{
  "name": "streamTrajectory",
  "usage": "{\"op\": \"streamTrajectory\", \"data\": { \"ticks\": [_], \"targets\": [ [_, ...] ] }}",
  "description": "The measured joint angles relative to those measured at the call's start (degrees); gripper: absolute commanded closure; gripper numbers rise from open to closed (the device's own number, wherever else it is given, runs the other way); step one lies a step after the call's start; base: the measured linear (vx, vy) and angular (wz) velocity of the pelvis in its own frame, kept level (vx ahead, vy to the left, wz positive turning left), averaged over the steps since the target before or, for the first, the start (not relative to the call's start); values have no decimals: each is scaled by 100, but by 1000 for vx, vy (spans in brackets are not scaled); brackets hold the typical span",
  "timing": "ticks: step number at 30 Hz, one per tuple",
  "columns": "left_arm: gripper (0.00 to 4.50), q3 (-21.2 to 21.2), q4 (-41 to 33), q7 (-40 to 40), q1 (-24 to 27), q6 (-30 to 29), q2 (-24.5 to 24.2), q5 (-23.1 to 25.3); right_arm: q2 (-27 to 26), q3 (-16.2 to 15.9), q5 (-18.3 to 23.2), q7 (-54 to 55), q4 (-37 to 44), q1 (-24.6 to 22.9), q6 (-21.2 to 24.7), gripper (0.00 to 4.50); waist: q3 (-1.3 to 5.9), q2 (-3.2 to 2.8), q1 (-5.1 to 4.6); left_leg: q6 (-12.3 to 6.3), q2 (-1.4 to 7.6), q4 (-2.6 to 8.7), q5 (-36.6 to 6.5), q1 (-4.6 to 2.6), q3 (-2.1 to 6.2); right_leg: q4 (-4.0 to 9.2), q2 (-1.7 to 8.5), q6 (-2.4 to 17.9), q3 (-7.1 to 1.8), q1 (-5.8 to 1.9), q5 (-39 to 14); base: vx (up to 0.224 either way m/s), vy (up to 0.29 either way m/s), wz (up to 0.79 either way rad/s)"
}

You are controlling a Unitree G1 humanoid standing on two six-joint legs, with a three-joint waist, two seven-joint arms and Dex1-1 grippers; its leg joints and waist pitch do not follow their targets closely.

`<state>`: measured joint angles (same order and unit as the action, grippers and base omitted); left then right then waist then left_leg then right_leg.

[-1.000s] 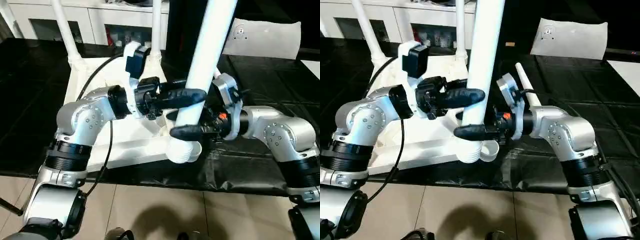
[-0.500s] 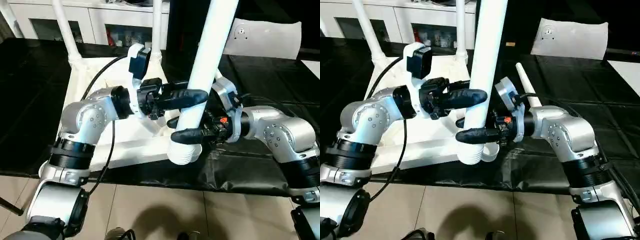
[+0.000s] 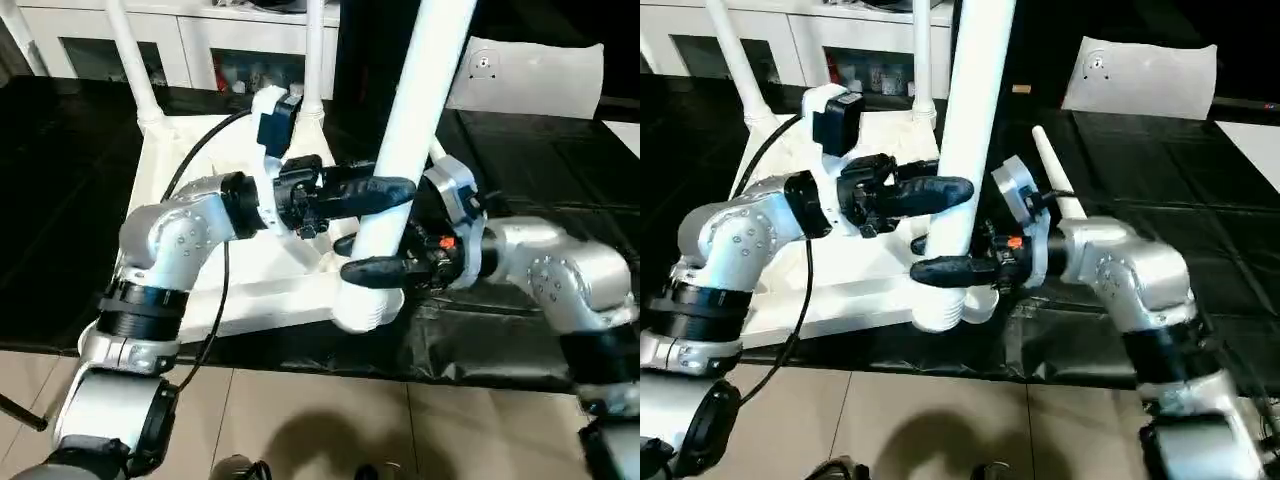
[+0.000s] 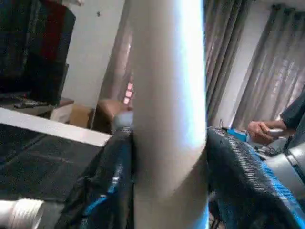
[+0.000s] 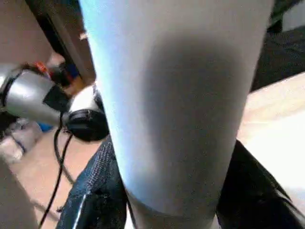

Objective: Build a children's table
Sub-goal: Pick table leg

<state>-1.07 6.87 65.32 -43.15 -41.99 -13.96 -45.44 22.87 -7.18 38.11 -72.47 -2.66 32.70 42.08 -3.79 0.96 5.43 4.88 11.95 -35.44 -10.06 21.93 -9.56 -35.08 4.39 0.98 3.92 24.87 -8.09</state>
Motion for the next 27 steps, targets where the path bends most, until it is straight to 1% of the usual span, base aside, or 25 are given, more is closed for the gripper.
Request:
{"op": "streamTrajectory", "data": {
  "ticks": [2,4,5,6,8,10,12,14,16,18,20,22,23,25,27],
  "targets": [
    [147,89,-113,-145,38,0,100,-59,-120,4,41,200,91,-20,1,257,0,-3,1,0,0,0,0,-1,0,0,1,2,0,-1,1,0,0,0],
    [143,171,-204,-296,93,-2,221,-179,-153,34,56,366,182,-47,13,257,1,-3,5,0,0,0,0,-4,1,0,1,2,0,-5,1,0,0,0],
    [123,267,-287,-471,144,3,347,-243,-222,90,66,477,249,-126,12,257,1,-3,20,0,0,0,0,-6,1,2,1,2,1,-10,1,0,0,0],
    [123,364,-356,-655,204,20,467,-298,-322,138,90,577,267,-198,11,257,2,-5,24,0,0,0,0,-8,2,3,1,2,1,-13,1,0,0,0],
    [102,450,-359,-890,252,34,609,-385,-437,164,132,695,267,-329,15,257,1,-5,33,0,-2,-1,0,-5,3,5,1,2,4,-11,1,0,0,0],
    [93,746,-367,-1248,284,188,859,-536,-584,294,203,888,274,-464,14,257,2,-6,36,0,-2,-1,0,-7,3,5,1,2,5,-15,1,0,0,0],
    [66,1058,-429,-1671,335,514,1082,-572,-841,450,248,1216,377,-638,-27,257,7,-15,35,1,-1,-1,0,-5,6,7,1,1,8,-16,1,0,0,0],
    [57,1269,-473,-1923,466,758,1104,-565,-1021,536,241,1607,465,-726,-202,257,18,-34,-1,1,-3,-1,0,-4,7,7,-1,-1,9,-16,0,0,0,0],
    [51,1397,-492,-2141,597,899,1087,-475,-1116,626,111,1916,495,-797,-411,257,25,-44,-16,1,-3,-1,0,-6,7,8,-1,-2,10,-16,-1,0,0,0],
    [24,1473,-490,-2367,679,986,1005,-273,-1151,652,-152,2189,488,-845,-633,257,25,-44,-26,1,-3,-1,0,-5,9,10,-1,-3,12,-15,-1,0,0,0],
    [11,1394,-475,-2724,674,1017,775,174,-1154,593,-505,2442,478,-847,-908,257,28,-50,-37,1,-3,-1,0,-5,11,10,-1,-5,11,-15,0,0,0,0],
    [3,1068,-420,-2963,664,1186,474,829,-1103,404,-925,2709,472,-838,-1140,257,29,-51,-35,1,-4,-1,0,-5,17,12,-1,-8,14,-15,-1,0,0,0],
    [1,810,-407,-3056,663,1265,326,1209,-1029,218,-1235,2846,448,-837,-1284,257,29,-51,-29,1,-3,-1,0,-1,20,12,-1,-11,13,-15,-2,0,0,0],
    [0,512,-413,-3153,653,1314,267,1559,-962,-12,-1560,2986,398,-838,-1417,257,29,-51,-17,1,-3,-1,0,5,24,14,3,-16,11,-15,-5,0,0,0],
    [0,186,-419,-3303,558,1310,265,1862,-1109,-72,-1733,3198,341,-837,-1579,257,29,-50,-25,1,-2,-1,-1,12,23,15,4,-18,7,-7,-6,0,0,0]
  ]
}}
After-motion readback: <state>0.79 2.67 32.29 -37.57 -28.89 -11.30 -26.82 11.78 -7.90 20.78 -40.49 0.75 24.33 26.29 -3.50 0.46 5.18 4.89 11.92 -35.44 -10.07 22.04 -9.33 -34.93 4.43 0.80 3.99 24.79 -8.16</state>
